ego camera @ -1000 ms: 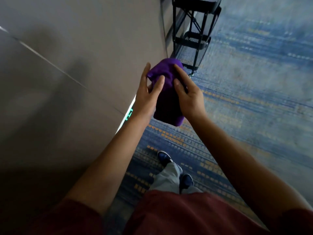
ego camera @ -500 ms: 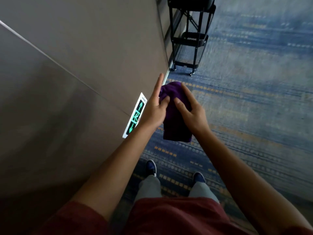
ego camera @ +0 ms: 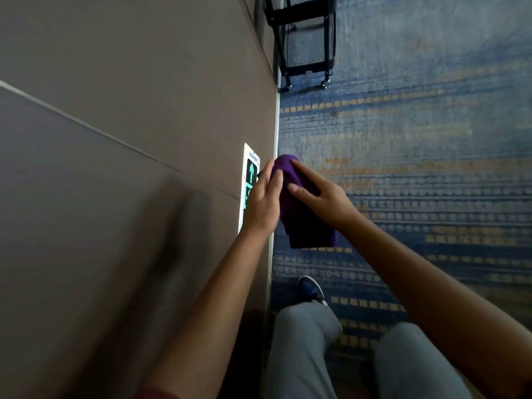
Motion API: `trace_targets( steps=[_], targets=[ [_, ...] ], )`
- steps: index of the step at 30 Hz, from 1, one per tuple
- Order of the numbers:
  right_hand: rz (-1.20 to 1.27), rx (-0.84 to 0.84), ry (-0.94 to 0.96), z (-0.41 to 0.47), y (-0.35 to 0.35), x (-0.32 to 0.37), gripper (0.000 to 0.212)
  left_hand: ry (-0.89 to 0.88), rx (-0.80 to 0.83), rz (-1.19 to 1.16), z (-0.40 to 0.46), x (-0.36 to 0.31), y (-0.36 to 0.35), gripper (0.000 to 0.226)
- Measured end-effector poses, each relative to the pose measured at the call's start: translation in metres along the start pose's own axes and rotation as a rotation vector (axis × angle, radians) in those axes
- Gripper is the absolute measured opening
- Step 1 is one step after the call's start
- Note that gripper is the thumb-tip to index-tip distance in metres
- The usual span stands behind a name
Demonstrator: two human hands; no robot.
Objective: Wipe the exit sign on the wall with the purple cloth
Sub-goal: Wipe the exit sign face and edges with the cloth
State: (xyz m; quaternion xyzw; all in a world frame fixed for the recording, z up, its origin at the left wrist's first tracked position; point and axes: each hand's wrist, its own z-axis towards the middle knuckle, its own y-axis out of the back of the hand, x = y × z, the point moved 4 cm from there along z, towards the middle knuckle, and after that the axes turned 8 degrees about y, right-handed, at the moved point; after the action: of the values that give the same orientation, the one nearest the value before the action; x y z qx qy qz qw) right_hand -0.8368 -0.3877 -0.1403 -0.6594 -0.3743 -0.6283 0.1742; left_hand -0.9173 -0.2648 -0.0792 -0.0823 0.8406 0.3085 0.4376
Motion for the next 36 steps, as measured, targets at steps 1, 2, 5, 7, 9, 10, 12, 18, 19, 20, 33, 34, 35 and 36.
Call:
trace_targets(
  steps=[1,2,5,7,9,10,12,18,19,20,33,34,35,36],
  targets=[
    [-0.008,0.025,0.007,0.004,-0.016,-0.023,0.06,0.0,-0.008,0.008,0.008,0.025,-0.003,0.059],
    [-0.011,0.036,0.025,0.011,-0.032,-0.046,0.059,-0.022,-0.027,0.016,0.021,0.051,-0.006,0.055],
    [-0.016,0.028,0.056,0.025,-0.065,-0.111,0.055,-0.074,-0.078,0.095,0.051,0.118,-0.027,0.05],
    [-0.026,-0.002,0.084,0.032,-0.081,-0.151,0.052,-0.119,-0.096,0.114,0.068,0.157,-0.041,0.051],
    [-0.025,-0.04,0.142,0.039,-0.093,-0.189,0.051,-0.182,-0.134,0.119,0.085,0.194,-0.052,0.054],
    [-0.032,-0.046,0.191,0.045,-0.097,-0.207,0.051,-0.229,-0.151,0.118,0.095,0.21,-0.061,0.055],
    [-0.052,-0.073,0.269,0.051,-0.104,-0.239,0.052,-0.309,-0.154,0.087,0.113,0.24,-0.074,0.059],
    [0.04,-0.093,0.405,0.054,-0.148,-0.298,0.054,-0.38,-0.223,0.037,0.132,0.304,-0.09,0.066],
    [0.068,-0.077,0.396,0.056,-0.15,-0.304,0.054,-0.353,-0.219,0.028,0.133,0.305,-0.092,0.067],
    [0.092,-0.059,0.413,0.057,-0.155,-0.304,0.054,-0.344,-0.235,0.031,0.132,0.307,-0.088,0.067],
    [0.484,-0.107,0.427,0.073,-0.217,-0.281,0.051,-0.502,-0.628,0.861,0.062,0.247,0.035,0.053],
    [0.48,-0.123,0.436,0.073,-0.215,-0.282,0.051,-0.575,-0.716,1.006,0.058,0.239,0.038,0.045],
    [0.489,-0.126,0.421,0.075,-0.218,-0.284,0.052,-0.623,-0.774,1.154,0.057,0.234,0.042,0.04],
    [0.508,-0.141,0.394,0.078,-0.222,-0.287,0.052,-0.647,-0.804,1.276,0.057,0.234,0.045,0.037]
  ],
)
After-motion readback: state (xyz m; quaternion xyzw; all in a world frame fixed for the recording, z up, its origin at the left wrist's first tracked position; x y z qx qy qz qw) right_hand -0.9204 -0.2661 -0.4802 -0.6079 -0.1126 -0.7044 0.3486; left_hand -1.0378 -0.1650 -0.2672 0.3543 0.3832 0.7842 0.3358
